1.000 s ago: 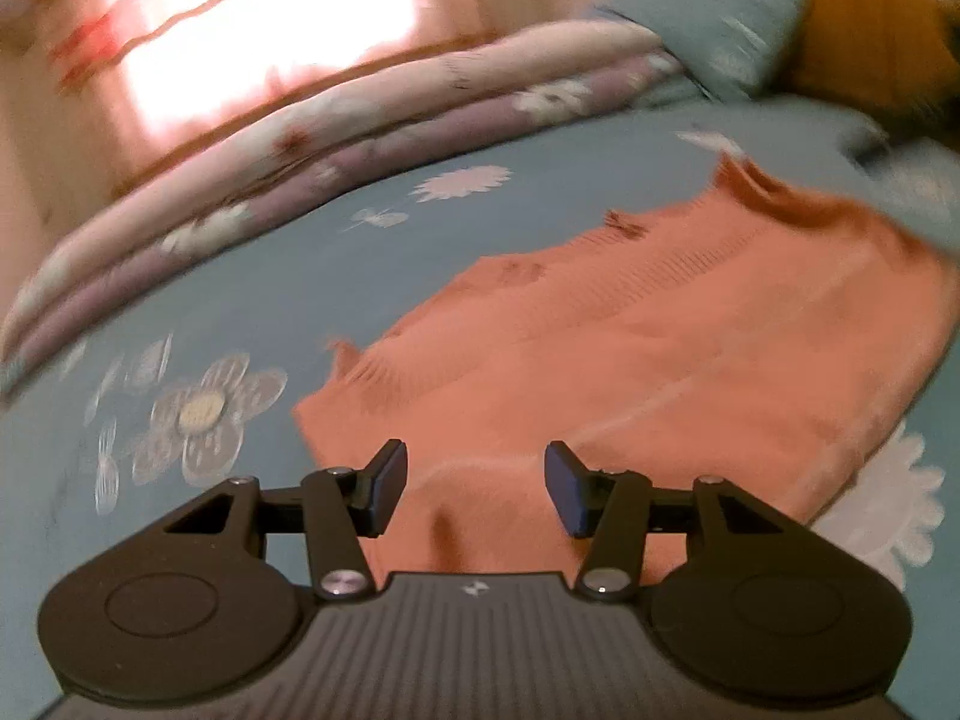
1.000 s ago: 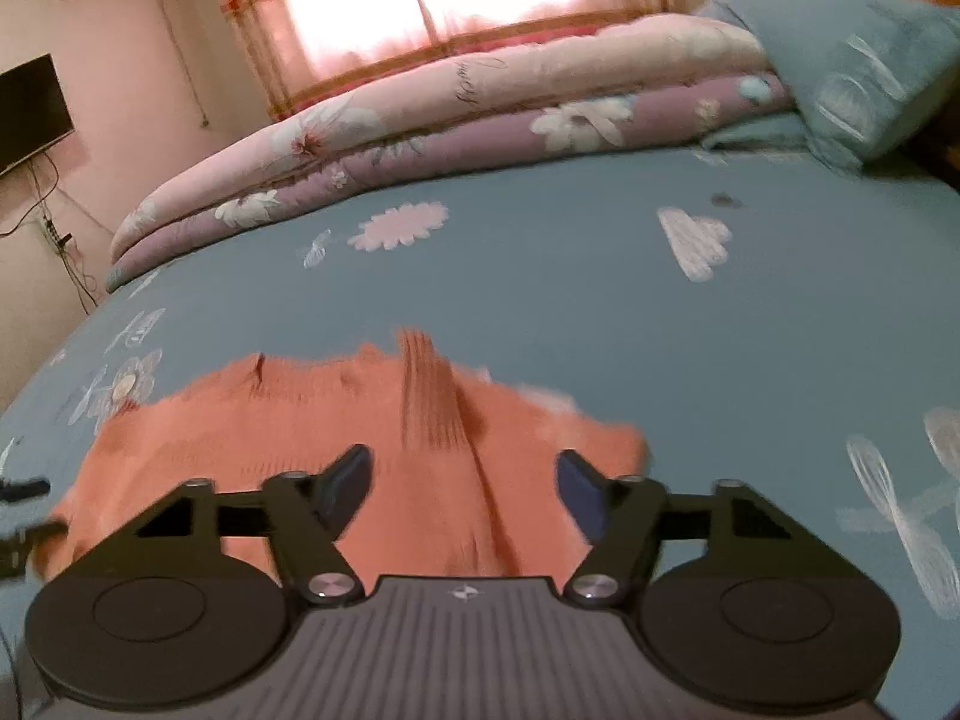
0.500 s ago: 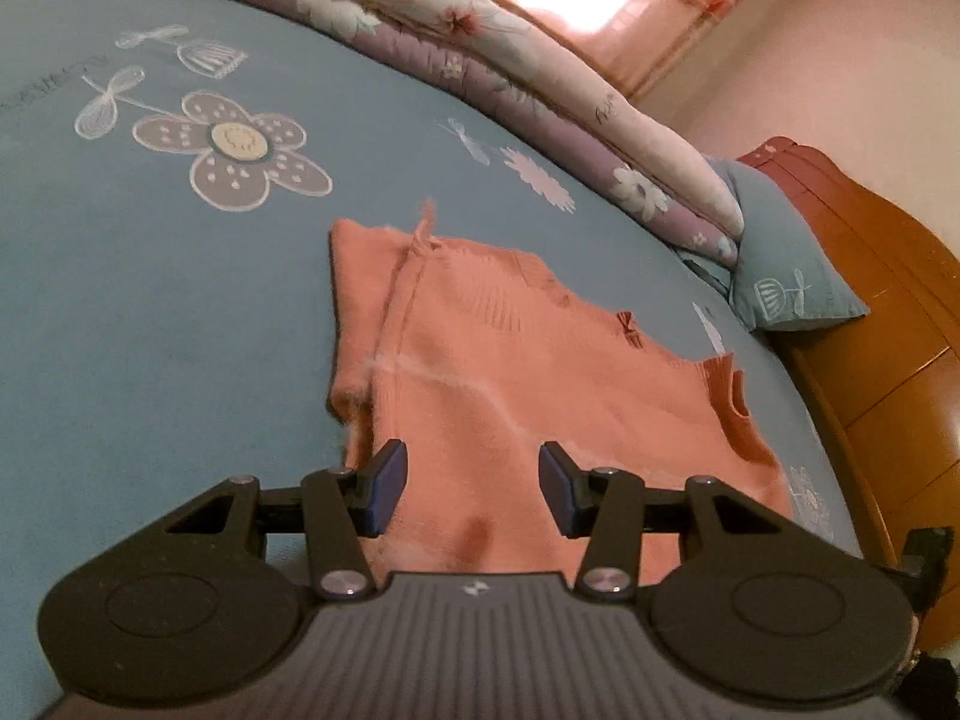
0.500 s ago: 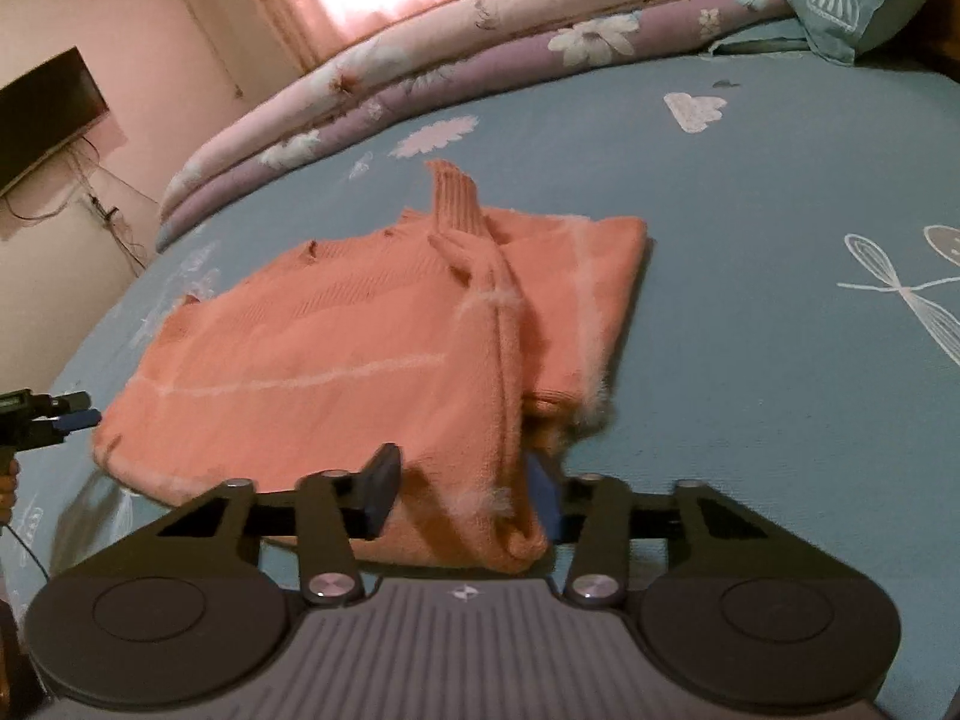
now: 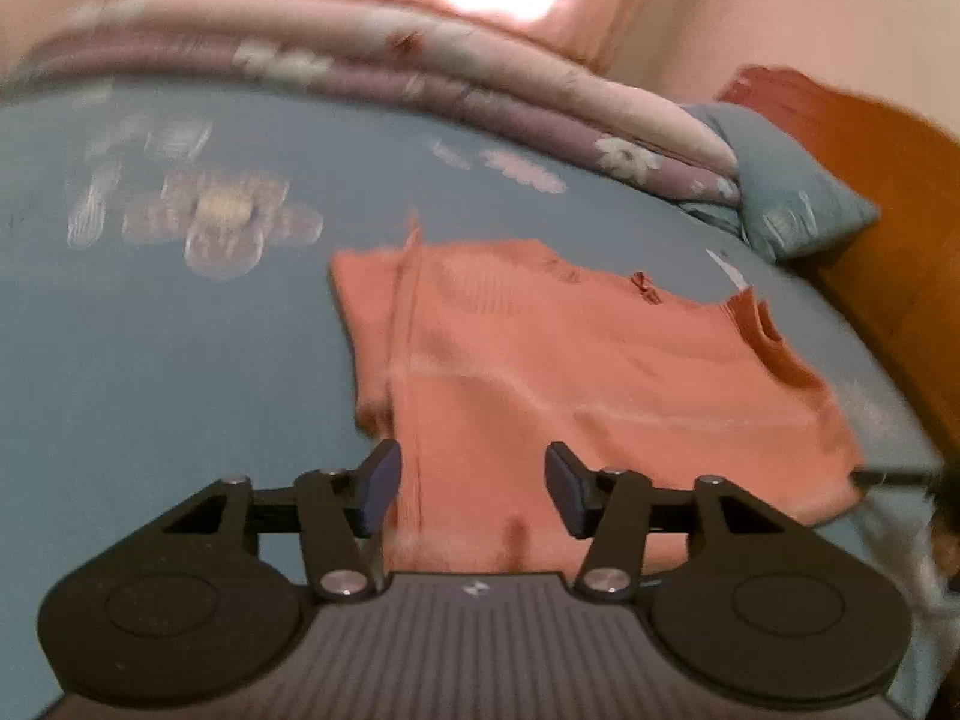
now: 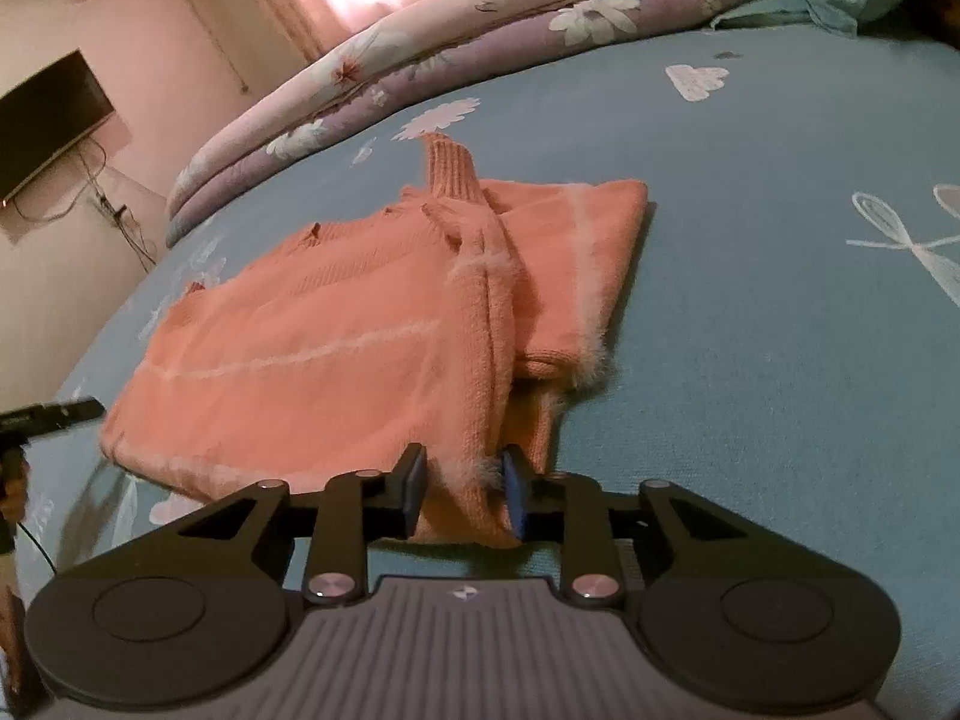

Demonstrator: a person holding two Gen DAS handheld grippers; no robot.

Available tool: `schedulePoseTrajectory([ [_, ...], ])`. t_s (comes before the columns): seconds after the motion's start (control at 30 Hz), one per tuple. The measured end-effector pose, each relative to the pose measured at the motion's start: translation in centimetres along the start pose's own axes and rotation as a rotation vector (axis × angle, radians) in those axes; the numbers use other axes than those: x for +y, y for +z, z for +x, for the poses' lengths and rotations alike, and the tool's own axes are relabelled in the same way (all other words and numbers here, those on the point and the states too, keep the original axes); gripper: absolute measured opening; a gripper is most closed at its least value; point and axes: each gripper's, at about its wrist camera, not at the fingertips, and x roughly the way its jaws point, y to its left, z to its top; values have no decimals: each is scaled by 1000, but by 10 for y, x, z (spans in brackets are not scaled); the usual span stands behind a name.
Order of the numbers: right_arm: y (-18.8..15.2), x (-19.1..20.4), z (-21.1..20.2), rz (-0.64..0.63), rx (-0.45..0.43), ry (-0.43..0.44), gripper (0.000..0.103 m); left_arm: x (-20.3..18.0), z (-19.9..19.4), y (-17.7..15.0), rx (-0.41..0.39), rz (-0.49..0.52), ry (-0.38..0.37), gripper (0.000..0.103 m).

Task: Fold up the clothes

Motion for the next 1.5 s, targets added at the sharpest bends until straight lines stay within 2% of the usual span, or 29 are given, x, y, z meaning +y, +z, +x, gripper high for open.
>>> schedulePoseTrajectory([
  [0.07,0,2,2,-11,3,0,32,-4,7,0,54,29,-10,67],
  [0.1,0,2,3,-11,4,1,32,-5,12,-1,85,42,-6,67],
  [0.17,1,2,6,-11,6,2,32,-5,20,-4,96,63,59,66],
  [0.2,0,3,7,-17,8,0,32,-2,23,-5,96,48,68,65],
  [0.3,-1,3,7,-29,11,1,33,8,27,-10,120,-49,-21,63],
  [0.33,-2,3,7,-32,11,3,33,6,25,-12,109,-42,-24,61],
  [0.4,-1,3,7,-29,8,9,33,3,22,-13,99,-9,-12,42],
  [0.5,-1,1,8,-11,0,17,33,11,15,-12,65,-58,-10,30],
  [0.57,-3,1,10,-7,0,13,31,11,12,-13,53,-58,-3,26],
  [0.63,-4,4,8,-16,0,-3,23,6,20,-14,99,-32,13,26],
  [0.73,-6,8,5,-22,-1,-17,24,7,19,-13,113,-41,8,28],
  [0.83,-8,7,1,-19,-3,-11,26,11,18,-16,106,-70,-24,39],
  [0.9,-9,6,1,-16,0,-2,27,7,19,-18,109,-11,-46,52],
  [0.97,-10,5,2,-10,3,5,28,0,22,-17,120,47,-61,61],
  [1.03,-10,3,3,0,7,9,28,-4,25,-16,129,84,-49,59],
  [1.07,-10,2,3,8,5,11,27,-6,25,-16,127,84,-48,52],
  [1.1,-11,2,3,9,3,6,25,-7,25,-15,124,83,-48,36],
  [1.17,-12,5,2,-6,2,-18,19,-6,23,-15,123,54,-24,20],
  [1.2,-12,6,1,-1,-2,-31,16,-3,22,-15,120,31,-6,9],
  [1.27,-10,8,-1,9,-3,-58,11,4,17,-14,122,-9,38,8],
  [1.33,-5,16,-6,-22,2,-92,10,8,11,-9,126,-22,47,8],
  [1.43,6,24,-24,-67,-5,-118,10,2,-4,0,121,37,62,9],
  [1.5,9,22,-30,-58,10,-122,10,4,-3,0,132,37,56,9],
])
